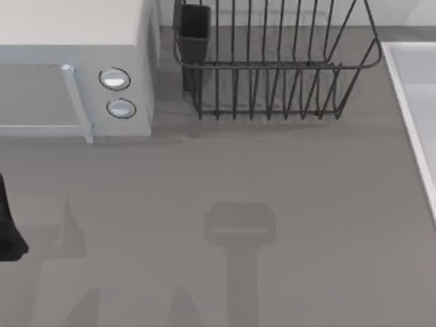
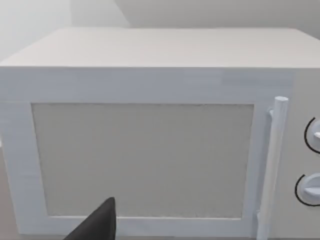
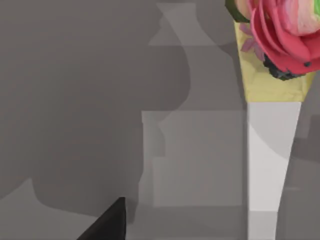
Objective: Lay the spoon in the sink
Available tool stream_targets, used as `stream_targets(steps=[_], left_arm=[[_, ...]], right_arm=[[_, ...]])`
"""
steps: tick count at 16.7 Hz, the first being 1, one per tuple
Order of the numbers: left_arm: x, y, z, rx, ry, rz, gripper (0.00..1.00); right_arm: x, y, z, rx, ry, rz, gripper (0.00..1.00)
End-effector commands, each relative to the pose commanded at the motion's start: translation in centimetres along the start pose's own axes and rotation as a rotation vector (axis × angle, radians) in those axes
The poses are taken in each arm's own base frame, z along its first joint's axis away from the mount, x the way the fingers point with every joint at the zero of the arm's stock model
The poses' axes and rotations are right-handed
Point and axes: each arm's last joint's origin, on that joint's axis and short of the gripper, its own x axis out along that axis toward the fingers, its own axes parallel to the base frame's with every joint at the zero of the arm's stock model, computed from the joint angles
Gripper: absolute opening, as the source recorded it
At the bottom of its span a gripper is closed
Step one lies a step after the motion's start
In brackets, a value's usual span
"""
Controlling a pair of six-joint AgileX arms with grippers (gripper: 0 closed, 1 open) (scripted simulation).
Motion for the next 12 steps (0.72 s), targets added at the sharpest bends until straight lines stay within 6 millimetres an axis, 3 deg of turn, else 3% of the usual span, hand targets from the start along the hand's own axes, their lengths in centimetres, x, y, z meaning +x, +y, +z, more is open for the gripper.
stream_targets(steps=[12], left_arm=[[0.00, 0.00, 0.00, 0.000, 0.000, 0.000, 1.00]], right_arm=[[0.00, 0.00, 0.00, 0.000, 0.000, 0.000, 0.02]])
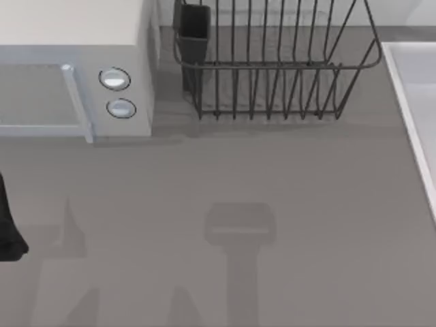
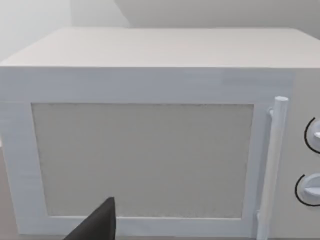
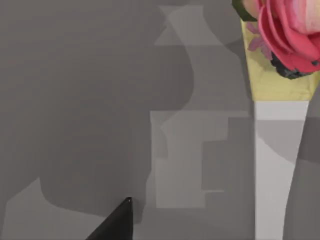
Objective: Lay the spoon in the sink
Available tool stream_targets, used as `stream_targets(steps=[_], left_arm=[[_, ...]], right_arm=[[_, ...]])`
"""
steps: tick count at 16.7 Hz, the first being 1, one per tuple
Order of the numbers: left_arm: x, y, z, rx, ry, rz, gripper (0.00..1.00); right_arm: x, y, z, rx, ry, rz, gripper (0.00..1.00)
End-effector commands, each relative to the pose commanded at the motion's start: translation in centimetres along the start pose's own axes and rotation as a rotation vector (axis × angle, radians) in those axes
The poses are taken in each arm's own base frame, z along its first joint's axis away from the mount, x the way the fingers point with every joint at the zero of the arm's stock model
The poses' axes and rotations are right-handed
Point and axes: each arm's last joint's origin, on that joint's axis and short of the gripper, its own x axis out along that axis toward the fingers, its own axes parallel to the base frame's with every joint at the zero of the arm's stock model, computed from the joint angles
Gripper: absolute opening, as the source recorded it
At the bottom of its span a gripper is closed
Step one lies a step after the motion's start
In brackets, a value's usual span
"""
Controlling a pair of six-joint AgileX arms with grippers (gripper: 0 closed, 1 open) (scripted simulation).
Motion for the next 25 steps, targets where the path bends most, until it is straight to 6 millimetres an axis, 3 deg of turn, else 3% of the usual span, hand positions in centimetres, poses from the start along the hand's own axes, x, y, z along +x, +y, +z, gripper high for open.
stream_targets(steps=[8, 9, 13, 20, 22, 25], left_arm=[[0.0, 0.0, 0.0, 0.000, 0.000, 0.000, 1.00], [0.0, 0.0, 0.0, 0.000, 0.000, 0.000, 1.00], [0.0, 0.0, 0.0, 0.000, 0.000, 0.000, 1.00], [0.0, 0.0, 0.0, 0.000, 0.000, 0.000, 1.00], [0.0, 0.0, 0.0, 0.000, 0.000, 0.000, 1.00], [0.0, 0.0, 0.0, 0.000, 0.000, 0.000, 1.00]], right_arm=[[0.0, 0.0, 0.0, 0.000, 0.000, 0.000, 0.00], [-2.2, 0.0, 0.1, 0.017, -0.021, 0.000, 0.00], [-3.9, -0.5, 0.5, 0.016, -0.028, -0.007, 0.00], [-11.1, -0.2, 0.2, 0.016, -0.010, 0.013, 0.00], [-12.1, 0.0, 0.2, 0.017, -0.021, 0.000, 0.00], [-12.2, 0.0, 0.2, 0.017, -0.021, 0.000, 0.00]])
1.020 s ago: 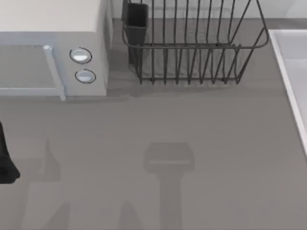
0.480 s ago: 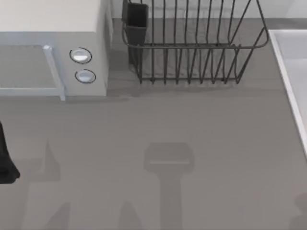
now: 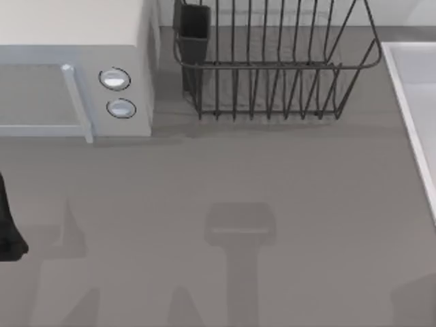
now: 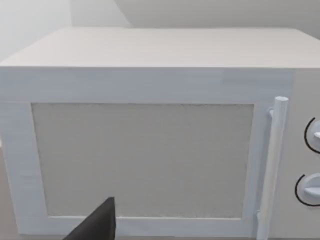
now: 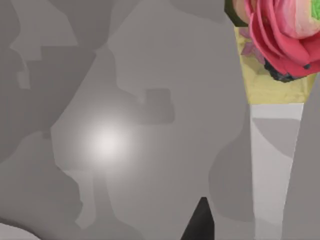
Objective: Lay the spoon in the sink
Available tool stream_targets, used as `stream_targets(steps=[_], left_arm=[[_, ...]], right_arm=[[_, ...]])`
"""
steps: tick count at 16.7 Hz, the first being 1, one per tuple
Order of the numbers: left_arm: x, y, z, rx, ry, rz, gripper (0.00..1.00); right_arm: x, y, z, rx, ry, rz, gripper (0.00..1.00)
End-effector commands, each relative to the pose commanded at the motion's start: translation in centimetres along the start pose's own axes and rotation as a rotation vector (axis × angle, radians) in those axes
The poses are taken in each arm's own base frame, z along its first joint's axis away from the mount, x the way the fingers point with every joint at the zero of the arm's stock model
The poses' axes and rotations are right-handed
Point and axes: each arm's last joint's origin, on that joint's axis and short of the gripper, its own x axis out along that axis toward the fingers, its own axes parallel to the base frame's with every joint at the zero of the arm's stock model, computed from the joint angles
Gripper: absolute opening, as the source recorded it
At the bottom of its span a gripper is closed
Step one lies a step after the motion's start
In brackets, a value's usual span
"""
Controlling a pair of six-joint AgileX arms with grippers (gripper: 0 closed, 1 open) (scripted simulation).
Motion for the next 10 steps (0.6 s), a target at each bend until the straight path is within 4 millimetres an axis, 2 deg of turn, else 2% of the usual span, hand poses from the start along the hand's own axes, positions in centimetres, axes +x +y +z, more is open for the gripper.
stream_targets(steps=[3, 5, 7, 10], left_arm=[[0.0, 0.0, 0.0, 0.000, 0.000, 0.000, 1.00], [0.0, 0.0, 0.0, 0.000, 0.000, 0.000, 1.00], [0.0, 0.0, 0.0, 0.000, 0.000, 0.000, 1.00], [0.0, 0.0, 0.0, 0.000, 0.000, 0.000, 1.00]], right_arm=[[0.1, -0.1, 0.2, 0.002, 0.004, 0.005, 0.00], [-0.3, -0.8, 1.0, 0.006, 0.011, 0.013, 0.00], [-0.9, -2.1, 2.7, 0.011, 0.027, 0.028, 0.00], [-1.9, -4.6, 6.5, 0.012, 0.050, 0.048, 0.00]])
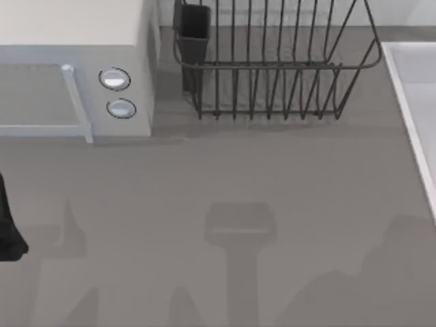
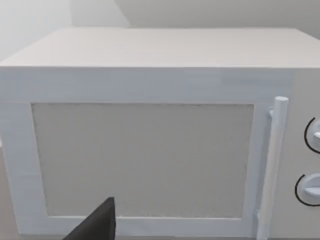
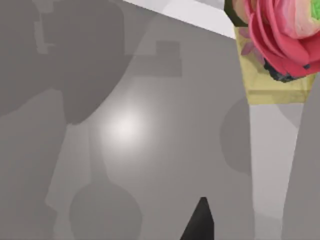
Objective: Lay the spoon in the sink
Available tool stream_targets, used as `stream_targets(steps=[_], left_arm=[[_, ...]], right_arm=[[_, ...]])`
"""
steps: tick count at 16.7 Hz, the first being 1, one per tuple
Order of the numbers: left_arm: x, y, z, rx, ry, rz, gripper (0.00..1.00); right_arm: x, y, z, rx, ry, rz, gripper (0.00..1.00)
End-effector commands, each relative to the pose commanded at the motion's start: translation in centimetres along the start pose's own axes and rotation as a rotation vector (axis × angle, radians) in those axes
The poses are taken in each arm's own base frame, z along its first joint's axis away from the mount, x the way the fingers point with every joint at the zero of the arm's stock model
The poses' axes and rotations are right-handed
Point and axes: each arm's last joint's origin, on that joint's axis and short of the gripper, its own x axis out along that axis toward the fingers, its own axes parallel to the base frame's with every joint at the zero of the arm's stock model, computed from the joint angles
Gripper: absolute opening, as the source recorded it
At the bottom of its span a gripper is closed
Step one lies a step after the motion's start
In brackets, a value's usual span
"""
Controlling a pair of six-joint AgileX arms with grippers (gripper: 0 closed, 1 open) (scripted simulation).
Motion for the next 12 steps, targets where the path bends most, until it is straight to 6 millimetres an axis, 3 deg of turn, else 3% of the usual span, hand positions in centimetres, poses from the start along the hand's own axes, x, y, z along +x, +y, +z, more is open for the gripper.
stream_targets(steps=[6, 9, 12], left_arm=[[0.0, 0.0, 0.0, 0.000, 0.000, 0.000, 1.00], [0.0, 0.0, 0.0, 0.000, 0.000, 0.000, 1.00], [0.0, 0.0, 0.0, 0.000, 0.000, 0.000, 1.00]], right_arm=[[-1.7, -4.4, 11.0, -0.005, 0.009, 0.002, 0.00], [-1.0, -4.8, 16.2, -0.008, -0.002, -0.007, 0.00], [0.4, -4.0, 20.2, -0.011, -0.014, -0.016, 0.00]])
